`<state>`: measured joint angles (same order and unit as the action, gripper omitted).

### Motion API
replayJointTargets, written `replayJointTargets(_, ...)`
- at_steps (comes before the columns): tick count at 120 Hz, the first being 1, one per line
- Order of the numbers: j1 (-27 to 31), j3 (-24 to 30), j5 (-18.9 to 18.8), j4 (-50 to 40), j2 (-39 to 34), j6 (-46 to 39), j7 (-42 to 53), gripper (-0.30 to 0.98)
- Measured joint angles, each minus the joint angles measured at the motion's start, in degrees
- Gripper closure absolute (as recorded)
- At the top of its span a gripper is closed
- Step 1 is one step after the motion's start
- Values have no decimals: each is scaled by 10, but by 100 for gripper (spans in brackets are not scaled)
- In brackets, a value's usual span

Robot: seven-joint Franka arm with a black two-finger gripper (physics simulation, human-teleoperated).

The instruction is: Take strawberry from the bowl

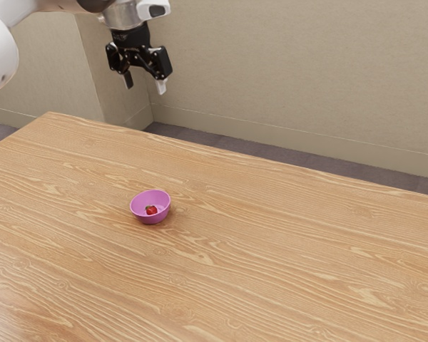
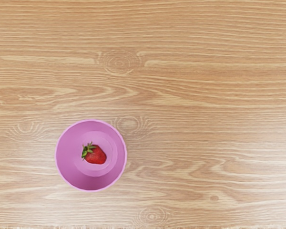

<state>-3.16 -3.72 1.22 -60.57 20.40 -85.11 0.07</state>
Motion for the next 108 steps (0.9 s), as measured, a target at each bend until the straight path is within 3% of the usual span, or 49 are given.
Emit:
replayJointTargets(30,0,-12,-2,-3,7,-15,-21,0)
replayJointTargets(54,7,-50,-30,-4,120,-143,-82,0)
replayJointTargets(78,28,-58,49,-20,182,-216,-148,0)
replayJointTargets(108,34,-63,90,-21,261,-256,-218,0)
